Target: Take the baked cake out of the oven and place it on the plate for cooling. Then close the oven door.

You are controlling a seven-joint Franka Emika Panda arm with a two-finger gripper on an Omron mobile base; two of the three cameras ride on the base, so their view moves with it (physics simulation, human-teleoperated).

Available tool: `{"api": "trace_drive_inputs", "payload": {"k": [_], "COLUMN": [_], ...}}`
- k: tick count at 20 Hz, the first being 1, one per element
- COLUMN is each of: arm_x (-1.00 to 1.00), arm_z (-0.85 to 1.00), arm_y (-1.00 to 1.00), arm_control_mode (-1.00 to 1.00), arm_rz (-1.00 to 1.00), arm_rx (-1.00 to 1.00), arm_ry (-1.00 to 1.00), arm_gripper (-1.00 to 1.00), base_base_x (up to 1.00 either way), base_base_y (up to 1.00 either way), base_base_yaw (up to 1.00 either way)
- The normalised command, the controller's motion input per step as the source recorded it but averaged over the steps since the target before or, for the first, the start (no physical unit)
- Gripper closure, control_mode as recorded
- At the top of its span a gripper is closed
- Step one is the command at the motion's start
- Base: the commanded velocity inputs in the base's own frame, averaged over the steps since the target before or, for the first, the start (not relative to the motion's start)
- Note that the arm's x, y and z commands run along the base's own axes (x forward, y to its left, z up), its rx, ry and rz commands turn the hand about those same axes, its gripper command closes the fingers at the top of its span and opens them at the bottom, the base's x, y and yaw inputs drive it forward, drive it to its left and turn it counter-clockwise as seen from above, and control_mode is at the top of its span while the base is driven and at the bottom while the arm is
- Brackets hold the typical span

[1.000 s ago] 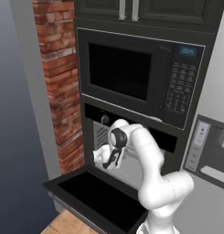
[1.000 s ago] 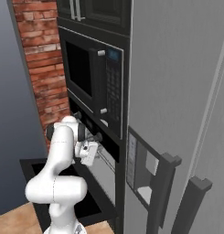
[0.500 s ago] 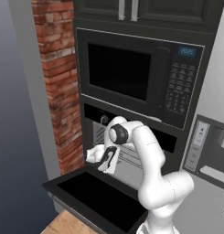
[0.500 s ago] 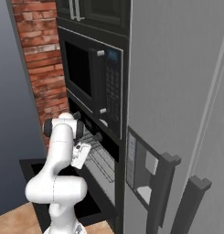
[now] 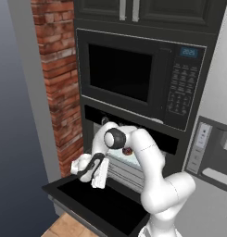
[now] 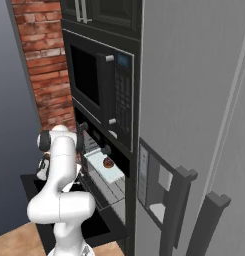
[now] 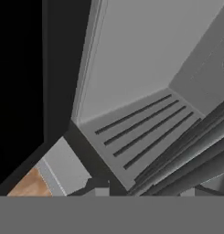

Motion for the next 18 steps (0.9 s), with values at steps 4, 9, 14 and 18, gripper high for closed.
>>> {"api": "trace_drive_inputs", "payload": {"k": [4,9,14,18], "arm_x": [-0.68,-0.62,-0.78,-0.81], "arm_z": [-0.20,-0.23,-0.36,-0.33], "arm_y": [0.61,0.55,0.59,0.51], "arm_control_mode": [-1.00,-1.00,-1.00,-1.00], "arm_rz": [0.08,0.07,0.06,0.06], "arm_rx": [0.25,0.27,0.26,0.24], "arm_ry": [0.33,0.36,0.35,0.28], "arm_gripper": [1.00,1.00,1.00,-1.00], "base_base_x": [0.00,0.00,0.00,0.00], "base_base_y": [0.00,0.00,0.00,0.00], "base_base_yaw": [0.00,0.00,0.00,0.00]}}
